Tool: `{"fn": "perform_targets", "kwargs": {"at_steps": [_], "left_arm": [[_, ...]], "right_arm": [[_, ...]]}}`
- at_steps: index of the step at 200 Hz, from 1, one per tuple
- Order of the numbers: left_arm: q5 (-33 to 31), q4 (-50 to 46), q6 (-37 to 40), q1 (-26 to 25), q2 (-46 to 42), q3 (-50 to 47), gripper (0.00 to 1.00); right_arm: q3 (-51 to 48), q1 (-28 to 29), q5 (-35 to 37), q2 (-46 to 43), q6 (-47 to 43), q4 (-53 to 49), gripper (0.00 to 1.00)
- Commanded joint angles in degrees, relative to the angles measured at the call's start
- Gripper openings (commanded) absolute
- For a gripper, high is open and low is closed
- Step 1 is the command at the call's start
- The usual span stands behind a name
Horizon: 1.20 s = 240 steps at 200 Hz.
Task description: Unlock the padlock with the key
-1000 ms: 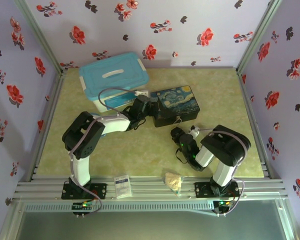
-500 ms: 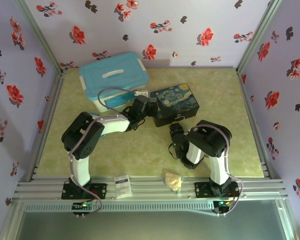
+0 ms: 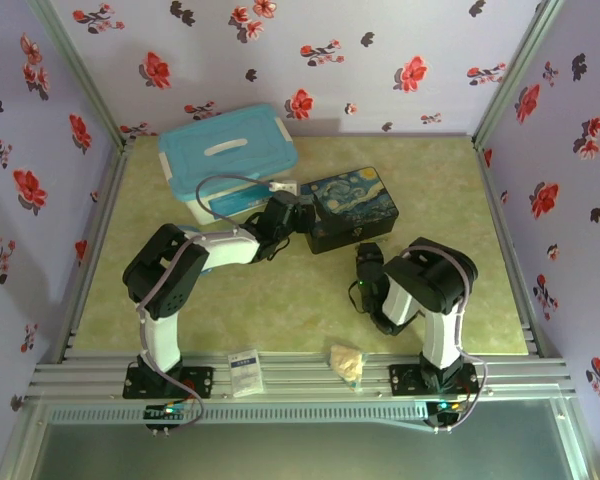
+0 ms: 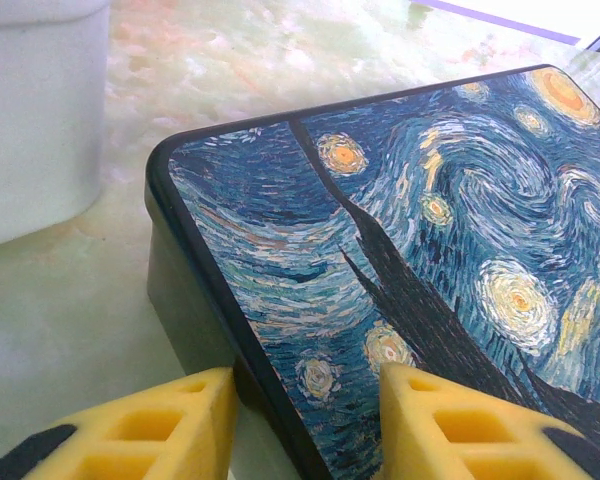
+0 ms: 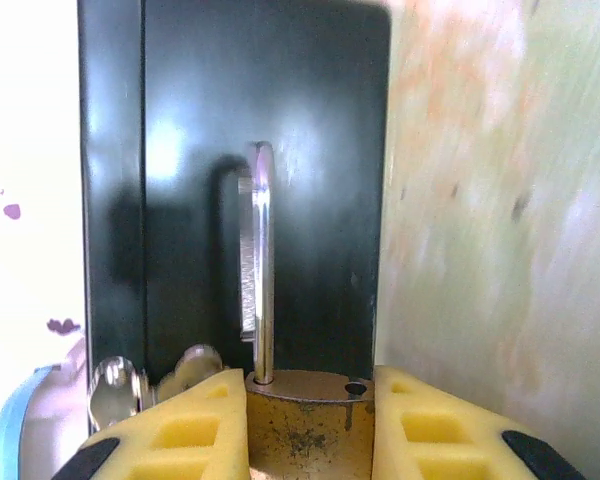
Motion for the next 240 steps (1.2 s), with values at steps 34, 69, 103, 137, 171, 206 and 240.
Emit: {"fn": "perform_targets", "kwargs": {"at_steps": [34,69,103,137,171,206,240], "left_arm": [[-2.2,-19.3,2.7,1.4,4.4,-5.0,0.40],[1.9,-17.9,1.7,4.2,3.5,-3.2,0.42],[2.7,-21.4,5.0,4.8,4.2,4.4,0.43],[7.3,-22.4,4.8,6.4,7.8,10.9,0.45],[10.3,-23.3,5.0,6.8,9.6,16.7,0.47],[10.9,-23.6,5.1,6.9,7.1,17.8,0.49],[9.9,-25.2,6.5,6.8,1.9,16.1,0.55]], "right_arm": [[-1.2,-5.6,-10.4,-4.8,-7.0,-1.8,0.00],[-0.3,-13.1,-32.2,-15.7,-13.5,-26.2,0.00],[1.6,-14.9,-39.1,-30.4,-24.7,-53.5,0.00],[4.6,-17.2,-46.0,-40.4,-33.6,-72.1,0.00],[8.2,-20.5,-57.8,-35.5,-42.4,-80.6,0.00],[10.4,-20.6,-56.7,-36.6,-47.4,-89.2,0.00],[14.0,-20.5,-50.7,-36.7,-52.4,-101.5,0.00]]}}
